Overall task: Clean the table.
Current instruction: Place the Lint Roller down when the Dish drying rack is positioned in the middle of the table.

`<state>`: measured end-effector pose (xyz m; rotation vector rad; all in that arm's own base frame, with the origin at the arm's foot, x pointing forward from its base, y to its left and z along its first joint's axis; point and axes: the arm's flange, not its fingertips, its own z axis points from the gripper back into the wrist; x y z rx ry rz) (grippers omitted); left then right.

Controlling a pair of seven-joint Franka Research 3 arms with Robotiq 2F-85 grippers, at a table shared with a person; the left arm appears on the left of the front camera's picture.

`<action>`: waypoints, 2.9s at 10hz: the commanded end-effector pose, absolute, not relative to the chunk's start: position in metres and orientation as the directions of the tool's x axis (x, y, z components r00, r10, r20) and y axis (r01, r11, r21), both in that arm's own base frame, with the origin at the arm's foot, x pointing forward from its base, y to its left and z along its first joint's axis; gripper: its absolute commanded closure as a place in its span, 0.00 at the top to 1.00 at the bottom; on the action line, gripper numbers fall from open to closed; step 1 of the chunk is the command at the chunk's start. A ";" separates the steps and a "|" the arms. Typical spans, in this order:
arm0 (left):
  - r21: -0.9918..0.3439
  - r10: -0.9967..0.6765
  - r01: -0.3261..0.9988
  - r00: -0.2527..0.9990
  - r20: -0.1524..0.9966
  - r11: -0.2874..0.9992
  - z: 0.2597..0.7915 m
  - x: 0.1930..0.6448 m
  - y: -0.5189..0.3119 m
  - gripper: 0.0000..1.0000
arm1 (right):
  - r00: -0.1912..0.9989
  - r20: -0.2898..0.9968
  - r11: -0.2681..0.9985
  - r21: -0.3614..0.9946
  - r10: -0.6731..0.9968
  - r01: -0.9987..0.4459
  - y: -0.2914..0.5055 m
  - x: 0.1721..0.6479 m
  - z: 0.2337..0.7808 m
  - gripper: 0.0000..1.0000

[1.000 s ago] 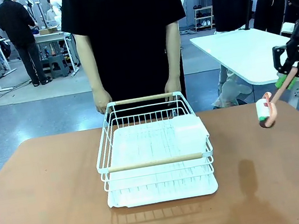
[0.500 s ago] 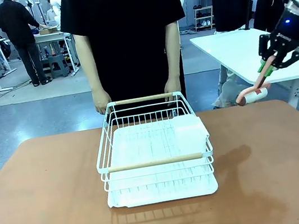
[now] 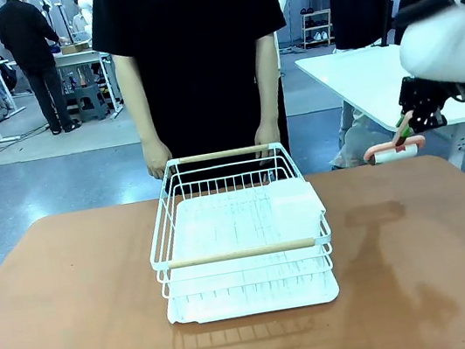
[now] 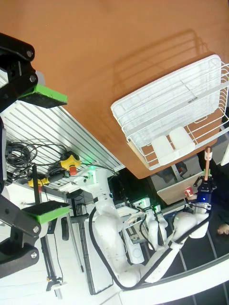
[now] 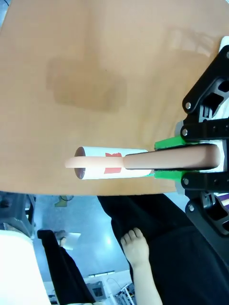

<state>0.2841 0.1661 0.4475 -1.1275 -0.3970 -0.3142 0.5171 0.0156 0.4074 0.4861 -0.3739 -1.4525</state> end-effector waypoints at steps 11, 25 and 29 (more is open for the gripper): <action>-0.804 -0.036 0.454 0.878 0.478 0.384 0.449 0.282 0.167 1.00 | 0.100 -0.101 0.026 0.563 -0.990 0.826 0.021 0.472 0.333 0.21; -0.804 -0.036 0.454 0.878 0.478 0.384 0.449 0.282 0.167 1.00 | 0.146 -0.130 0.069 0.469 -0.981 0.880 0.024 0.444 0.337 1.00; -0.804 -0.036 0.454 0.878 0.478 0.384 0.449 0.282 0.167 1.00 | 0.264 -0.102 0.201 0.410 -0.959 0.890 0.029 0.434 0.367 1.00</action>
